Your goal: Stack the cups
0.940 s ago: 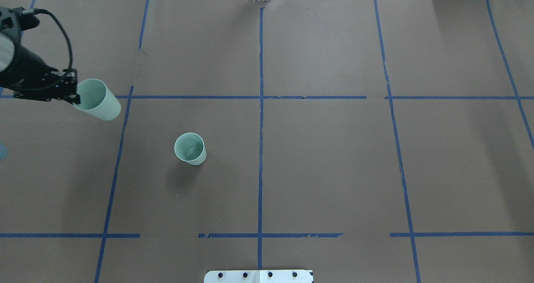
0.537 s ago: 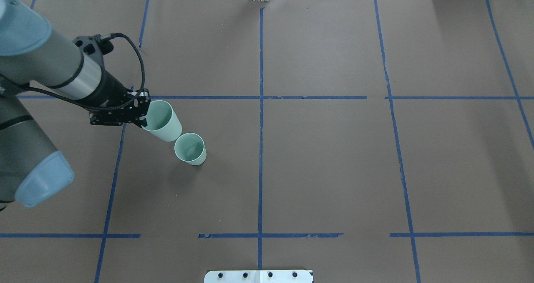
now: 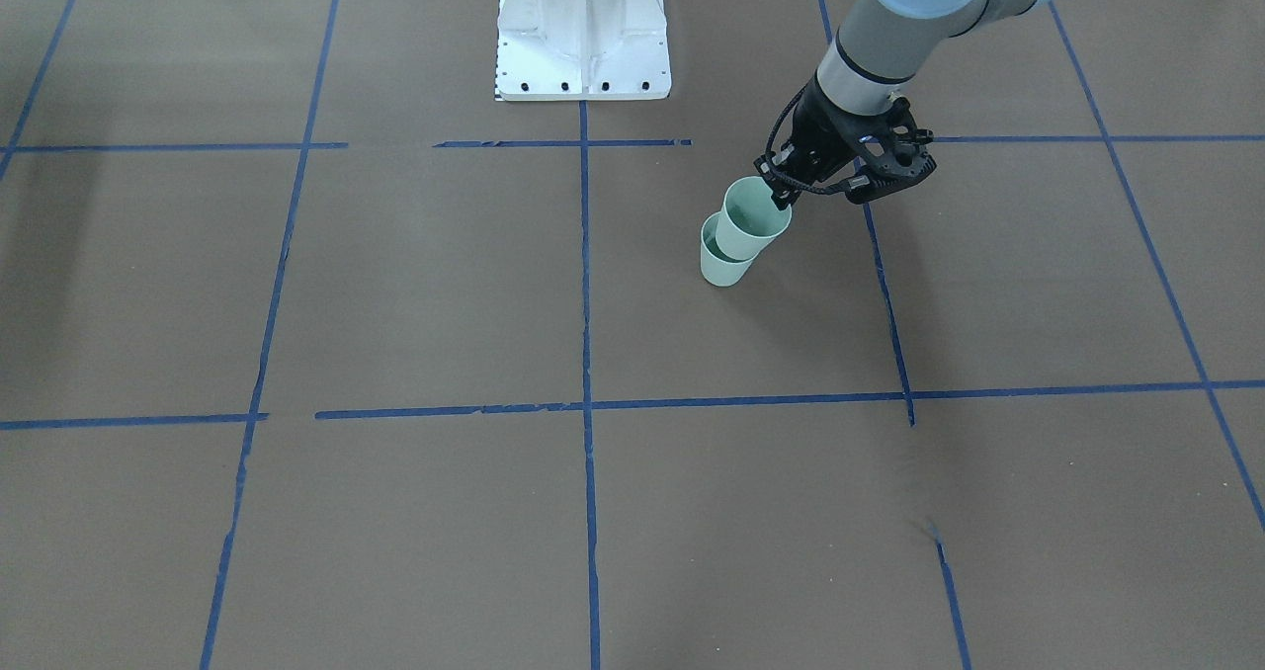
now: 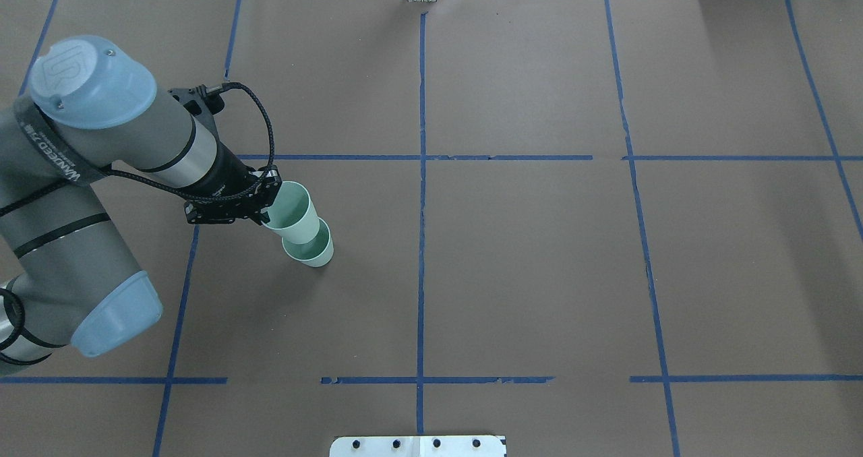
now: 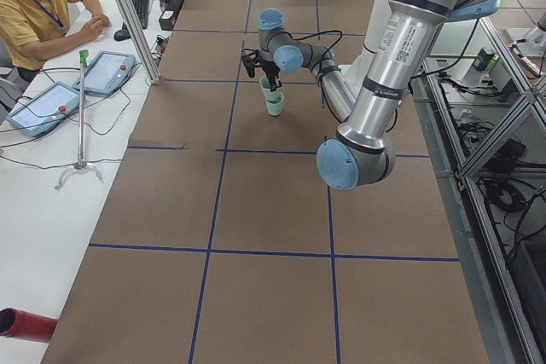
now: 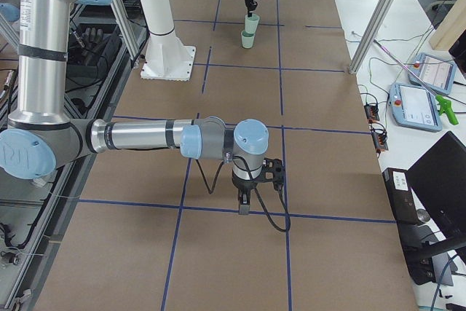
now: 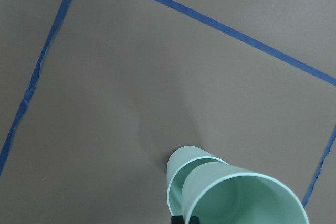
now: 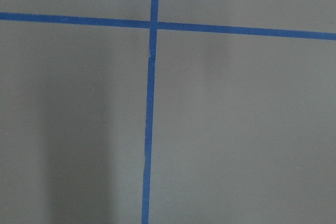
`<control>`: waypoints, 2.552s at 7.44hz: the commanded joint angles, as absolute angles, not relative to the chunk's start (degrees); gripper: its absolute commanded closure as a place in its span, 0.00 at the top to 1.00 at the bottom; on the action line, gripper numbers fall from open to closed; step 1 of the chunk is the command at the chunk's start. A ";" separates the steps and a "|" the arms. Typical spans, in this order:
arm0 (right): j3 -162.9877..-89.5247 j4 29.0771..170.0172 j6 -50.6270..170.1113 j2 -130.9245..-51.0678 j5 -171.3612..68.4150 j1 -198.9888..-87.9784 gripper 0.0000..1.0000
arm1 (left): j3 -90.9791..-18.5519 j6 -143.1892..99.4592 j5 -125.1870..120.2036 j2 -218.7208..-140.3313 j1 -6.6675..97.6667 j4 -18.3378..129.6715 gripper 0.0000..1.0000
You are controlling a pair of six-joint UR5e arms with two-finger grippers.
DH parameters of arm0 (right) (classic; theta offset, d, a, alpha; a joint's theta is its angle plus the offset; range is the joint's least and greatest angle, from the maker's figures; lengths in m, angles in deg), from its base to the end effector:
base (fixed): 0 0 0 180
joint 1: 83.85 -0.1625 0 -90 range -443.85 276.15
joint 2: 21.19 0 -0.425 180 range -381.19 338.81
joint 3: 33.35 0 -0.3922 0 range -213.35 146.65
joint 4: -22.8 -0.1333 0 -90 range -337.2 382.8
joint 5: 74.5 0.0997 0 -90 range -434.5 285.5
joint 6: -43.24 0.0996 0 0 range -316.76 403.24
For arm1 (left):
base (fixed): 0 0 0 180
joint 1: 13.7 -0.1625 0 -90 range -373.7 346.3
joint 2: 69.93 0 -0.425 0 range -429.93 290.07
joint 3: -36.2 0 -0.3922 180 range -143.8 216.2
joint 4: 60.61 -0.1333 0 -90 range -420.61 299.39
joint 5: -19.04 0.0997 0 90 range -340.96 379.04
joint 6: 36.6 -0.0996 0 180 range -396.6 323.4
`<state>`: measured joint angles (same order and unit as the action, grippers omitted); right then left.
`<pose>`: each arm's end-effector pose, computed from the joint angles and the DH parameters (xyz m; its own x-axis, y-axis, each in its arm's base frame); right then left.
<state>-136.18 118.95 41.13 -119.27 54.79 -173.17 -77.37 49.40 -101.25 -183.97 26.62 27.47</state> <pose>0.0651 -0.4297 0.6303 0.7731 -0.0305 0.6335 0.0404 0.9992 -0.0011 0.3799 -0.4313 0.2497 0.5511 -0.3887 -0.7384 0.2457 0.9212 -0.3016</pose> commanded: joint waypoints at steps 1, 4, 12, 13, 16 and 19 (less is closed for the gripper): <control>-136.18 118.95 41.13 -119.27 54.79 -173.24 1.00 | -76.91 49.54 -100.75 -184.01 26.12 27.54 0.00; -136.18 118.95 41.13 -119.27 54.79 -173.24 1.00 | -76.74 49.80 -100.58 -184.01 24.89 27.54 0.91; -136.18 118.95 41.13 -119.36 54.79 -173.24 1.00 | -77.18 -1.74 -109.08 -167.18 45.56 28.16 1.00; -136.18 118.95 41.13 -119.28 54.79 -173.24 1.00 | -76.48 -16.41 -109.97 -162.96 52.07 27.63 1.00; -136.18 118.95 41.13 -119.27 54.79 -173.15 1.00 | -67.63 -39.50 -110.16 -154.84 69.14 28.42 1.00; -136.18 118.95 41.13 -119.36 54.79 -173.15 1.00 | -63.37 -48.29 -114.90 -152.03 73.05 27.89 1.00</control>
